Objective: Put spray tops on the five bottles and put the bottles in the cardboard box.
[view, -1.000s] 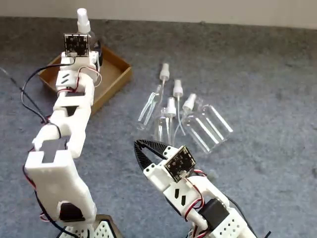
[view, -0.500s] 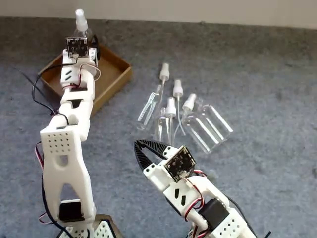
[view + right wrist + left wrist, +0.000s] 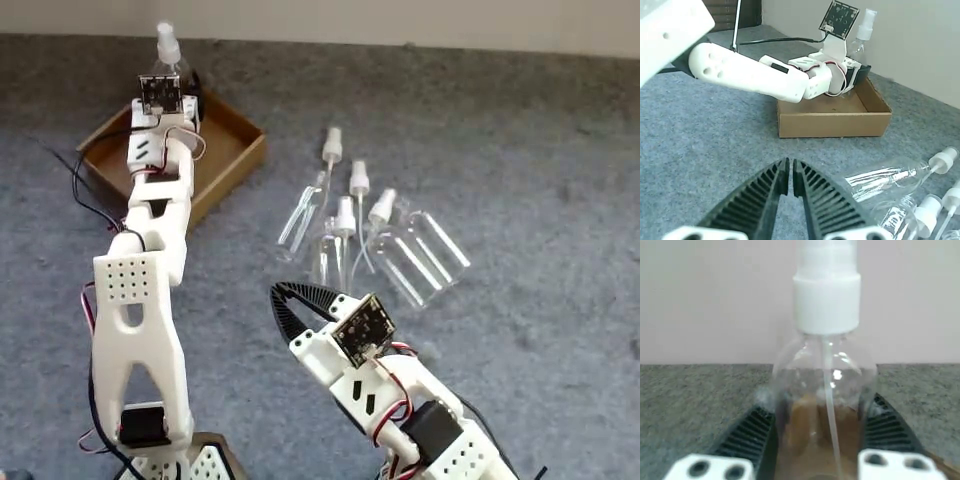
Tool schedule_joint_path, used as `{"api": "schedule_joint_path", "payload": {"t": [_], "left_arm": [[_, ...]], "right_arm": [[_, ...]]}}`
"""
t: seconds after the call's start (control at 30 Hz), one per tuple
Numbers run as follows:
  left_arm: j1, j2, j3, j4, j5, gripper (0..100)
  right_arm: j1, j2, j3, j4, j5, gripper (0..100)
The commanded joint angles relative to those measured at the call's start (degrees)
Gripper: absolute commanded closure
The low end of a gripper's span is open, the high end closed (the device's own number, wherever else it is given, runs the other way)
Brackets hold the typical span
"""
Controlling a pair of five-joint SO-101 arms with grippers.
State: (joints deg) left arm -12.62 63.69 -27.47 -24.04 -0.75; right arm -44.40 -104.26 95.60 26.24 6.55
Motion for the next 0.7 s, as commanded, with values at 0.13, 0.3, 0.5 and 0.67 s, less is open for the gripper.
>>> {"api": "schedule_joint_path", "payload": {"t": [0.13, 0.3, 0.5, 0.67], "left_arm": [[-0.57, -1.1, -4.18, 6.59, -0.09, 83], [-1.63, -1.1, -4.18, 8.53, 6.59, 78], [-2.24, -1.19, -4.09, 8.53, 6.59, 78], [-2.33, -1.19, -4.09, 8.88, 6.68, 78]], "right_arm": [[1.19, -0.66, 7.78, 0.13, 0.7, 97.4], [1.19, -0.66, 7.69, 0.13, 0.79, 97.4], [1.27, -0.66, 7.69, 0.13, 0.79, 97.4], [2.15, -0.66, 7.69, 0.13, 0.79, 97.4]]}}
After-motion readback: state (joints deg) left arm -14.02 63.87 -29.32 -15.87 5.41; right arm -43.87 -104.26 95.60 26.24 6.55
